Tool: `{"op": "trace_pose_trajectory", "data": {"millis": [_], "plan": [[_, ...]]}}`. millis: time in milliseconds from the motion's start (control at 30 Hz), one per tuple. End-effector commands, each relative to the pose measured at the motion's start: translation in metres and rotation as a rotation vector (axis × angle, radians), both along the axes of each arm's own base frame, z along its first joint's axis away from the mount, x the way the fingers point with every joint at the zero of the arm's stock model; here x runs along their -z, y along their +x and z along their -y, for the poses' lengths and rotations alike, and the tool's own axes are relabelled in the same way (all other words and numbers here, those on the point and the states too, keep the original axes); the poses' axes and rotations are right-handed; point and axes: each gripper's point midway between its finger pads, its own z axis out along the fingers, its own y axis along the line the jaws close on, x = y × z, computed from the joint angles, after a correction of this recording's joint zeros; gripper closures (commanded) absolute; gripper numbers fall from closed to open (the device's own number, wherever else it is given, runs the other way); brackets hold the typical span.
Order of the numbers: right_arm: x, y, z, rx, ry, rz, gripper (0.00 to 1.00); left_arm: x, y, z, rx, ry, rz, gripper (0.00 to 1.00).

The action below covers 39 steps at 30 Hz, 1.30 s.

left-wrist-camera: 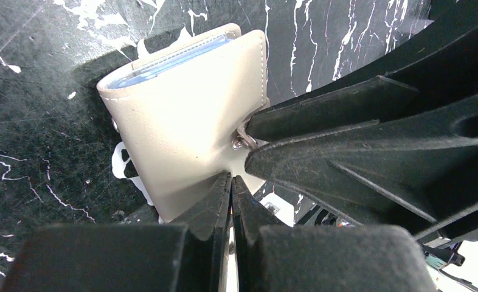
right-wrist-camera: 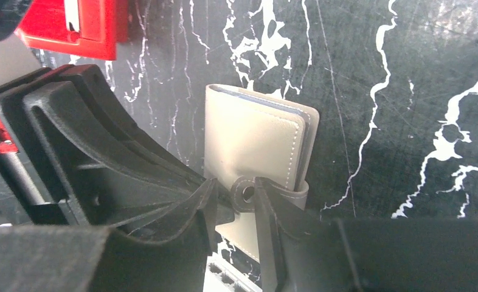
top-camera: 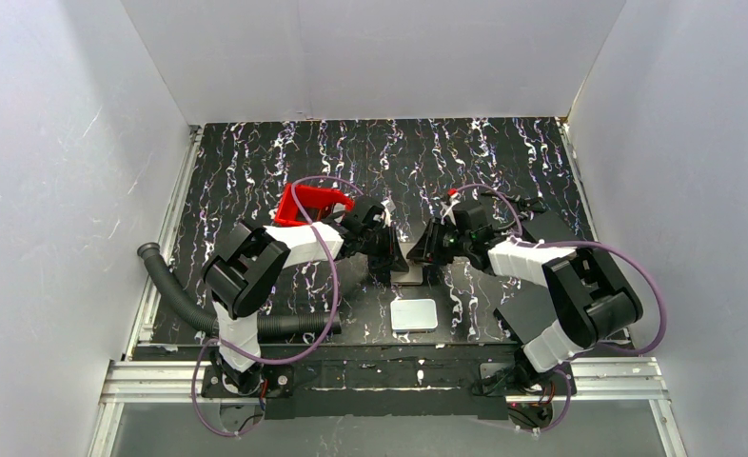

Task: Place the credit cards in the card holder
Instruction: Close the card holder at the center of the board.

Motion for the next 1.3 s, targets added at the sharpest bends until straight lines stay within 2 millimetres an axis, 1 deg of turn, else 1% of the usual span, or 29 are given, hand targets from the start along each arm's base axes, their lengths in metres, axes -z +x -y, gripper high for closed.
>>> {"op": "trace_pose_trajectory", "data": {"millis": [0,67,133,267,300,400,533,633,767,933,1033,1267], "plan": [[0.025,-0.023,0.008,0.0,0.005,-0.107,0.58,0.026,-0.017,-0.025,-0.007,0.125,-0.043,1.0],[0.023,-0.022,0.013,0.018,0.012,-0.098,0.55,0.026,-0.018,-0.025,-0.007,0.124,-0.042,1.0],[0.023,-0.022,0.018,0.043,0.038,-0.111,0.55,0.026,-0.018,-0.025,-0.006,0.122,-0.043,1.0],[0.028,-0.019,0.023,0.083,0.076,-0.134,0.59,0.026,-0.018,-0.023,-0.004,0.116,-0.044,1.0],[0.03,-0.019,0.023,0.084,0.079,-0.14,0.6,0.025,-0.018,-0.024,-0.004,0.116,-0.044,1.0],[0.033,-0.02,0.024,0.101,0.112,-0.16,0.7,0.023,-0.017,-0.023,-0.002,0.116,-0.039,1.0],[0.042,-0.02,0.025,0.107,0.12,-0.177,0.71,0.023,-0.016,-0.023,0.001,0.115,-0.038,1.0],[0.041,-0.016,0.023,0.116,0.132,-0.168,0.8,0.024,-0.016,-0.022,0.001,0.115,-0.04,1.0],[0.042,-0.008,0.027,0.146,0.118,-0.131,0.85,0.023,-0.016,-0.022,0.001,0.111,-0.041,1.0],[0.042,-0.006,0.03,0.148,0.083,-0.09,0.92,0.022,-0.017,-0.021,0.003,0.107,-0.041,1.0],[0.039,-0.005,0.032,0.172,0.083,-0.05,0.93,0.024,-0.017,-0.021,0.001,0.106,-0.043,1.0],[0.041,-0.003,0.03,0.218,0.038,-0.016,0.93,0.029,-0.021,-0.023,-0.001,0.113,-0.062,1.0]]}}
